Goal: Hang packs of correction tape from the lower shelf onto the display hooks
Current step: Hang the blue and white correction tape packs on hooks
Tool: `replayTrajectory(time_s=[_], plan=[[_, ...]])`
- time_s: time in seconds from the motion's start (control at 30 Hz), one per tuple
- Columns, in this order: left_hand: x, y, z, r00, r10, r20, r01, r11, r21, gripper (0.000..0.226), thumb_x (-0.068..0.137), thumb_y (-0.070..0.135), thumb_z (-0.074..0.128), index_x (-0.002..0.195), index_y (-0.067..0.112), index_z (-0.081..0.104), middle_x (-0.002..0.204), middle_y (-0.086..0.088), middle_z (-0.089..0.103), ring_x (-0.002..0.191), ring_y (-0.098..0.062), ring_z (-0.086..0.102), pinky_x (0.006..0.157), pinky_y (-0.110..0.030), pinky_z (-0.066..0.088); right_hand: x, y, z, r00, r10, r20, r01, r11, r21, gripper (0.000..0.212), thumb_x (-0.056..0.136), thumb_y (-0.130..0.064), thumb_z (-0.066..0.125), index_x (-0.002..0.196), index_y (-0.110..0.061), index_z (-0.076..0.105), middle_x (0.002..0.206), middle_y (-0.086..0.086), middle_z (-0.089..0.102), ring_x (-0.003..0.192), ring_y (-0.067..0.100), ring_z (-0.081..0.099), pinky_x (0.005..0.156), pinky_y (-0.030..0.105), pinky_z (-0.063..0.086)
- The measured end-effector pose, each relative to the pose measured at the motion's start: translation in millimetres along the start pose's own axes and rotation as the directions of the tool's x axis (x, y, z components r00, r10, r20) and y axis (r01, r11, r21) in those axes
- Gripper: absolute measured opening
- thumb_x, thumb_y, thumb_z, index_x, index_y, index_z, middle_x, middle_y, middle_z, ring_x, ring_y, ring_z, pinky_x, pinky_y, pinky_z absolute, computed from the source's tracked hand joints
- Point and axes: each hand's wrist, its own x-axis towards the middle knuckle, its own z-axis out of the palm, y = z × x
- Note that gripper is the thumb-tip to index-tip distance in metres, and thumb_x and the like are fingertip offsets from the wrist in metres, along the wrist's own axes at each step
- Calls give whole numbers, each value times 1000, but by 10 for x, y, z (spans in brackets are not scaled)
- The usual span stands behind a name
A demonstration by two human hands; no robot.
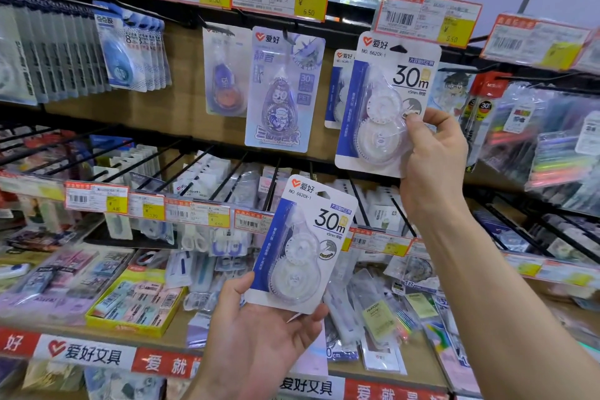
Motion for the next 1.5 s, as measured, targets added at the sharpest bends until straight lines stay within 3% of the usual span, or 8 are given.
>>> replayTrajectory(time_s=[0.1, 0.2, 0.7, 0.93, 1.13, 1.27, 1.37, 1.5], plan=[[16, -9, 12, 1000, 5, 2, -5, 1000, 9, 67, 76, 52, 53, 114, 0, 73, 126, -33, 61, 103, -45, 55, 73, -42, 50, 5, -18, -1, 1000, 2, 3, -2, 1000, -11, 4, 104, -13, 57, 102, -17, 56, 70, -9, 70, 83, 17, 63, 87, 41, 55], [26, -27, 34, 1000, 2, -2, -2, 1000, 12, 67, 75, 52, 54, 113, 0, 73, 129, -34, 59, 103, -45, 55, 77, -43, 47, 7, -36, 13, 1000, 3, 19, -2, 999, -44, 4, 105, -13, 56, 105, -17, 55, 70, -10, 73, 77, 8, 68, 82, 33, 57], [65, -42, 98, 1000, -17, -13, 17, 1000, -2, 66, 76, 51, 52, 112, 0, 74, 132, -35, 56, 101, -47, 56, 76, -44, 49, 48, 16, 19, 997, 74, -2, -74, 997, -35, 5, 102, -13, 60, 101, -18, 58, 81, -3, 73, 82, 17, 70, 81, 41, 59], [104, -44, 149, 1000, -9, 0, 9, 1000, -19, 66, 81, 53, 48, 110, 0, 75, 127, -35, 60, 103, -49, 56, 79, -44, 44, 503, 343, 224, 992, 70, -109, -99, 952, -289, 9, 103, -24, 56, 109, -18, 55, 83, -7, 57, 65, 4, 49, 51, 10, 41], [123, -7, 261, 1000, 22, 15, -22, 1000, 18, 67, 79, 54, 50, 111, 0, 75, 129, -33, 60, 105, -48, 58, 82, -43, 44, 892, 576, 410, 983, 75, -166, -133, 919, -371, 8, 101, -22, 58, 100, -15, 55, 88, -5, 58, 85, 16, 57, 77, 28, 47], [152, 34, 384, 998, 29, 47, -30, 999, 24, 66, 86, 56, 45, 118, 5, 72, 132, -29, 60, 106, -47, 59, 86, -43, 43, 1043, 632, 449, 982, 65, -178, -142, 877, -459, 14, 102, -26, 56, 104, -12, 56, 83, -8, 53, 89, 19, 55, 78, 27, 40], [177, 60, 480, 997, 44, 55, -46, 998, 33, 65, 85, 54, 48, 121, 6, 71, 131, -29, 61, 107, -47, 57, 86, -43, 44, 1009, 642, 403, 984, 96, -151, -161, 843, -514, 28, 102, -31, 56, 116, -8, 62, 101, 0, 62, 98, 19, 58, 83, 26, 42], [223, 95, 599, 995, 71, 63, -74, 996, 52, 65, 85, 53, 48, 123, 5, 69, 129, -29, 61, 111, -49, 56, 88, -44, 44, 678, 602, 166, 981, 145, -129, -190, 858, -478, 37, 98, -33, 61, 128, -11, 61, 121, 1, 67, 112, 19, 62, 100, 35, 49]])
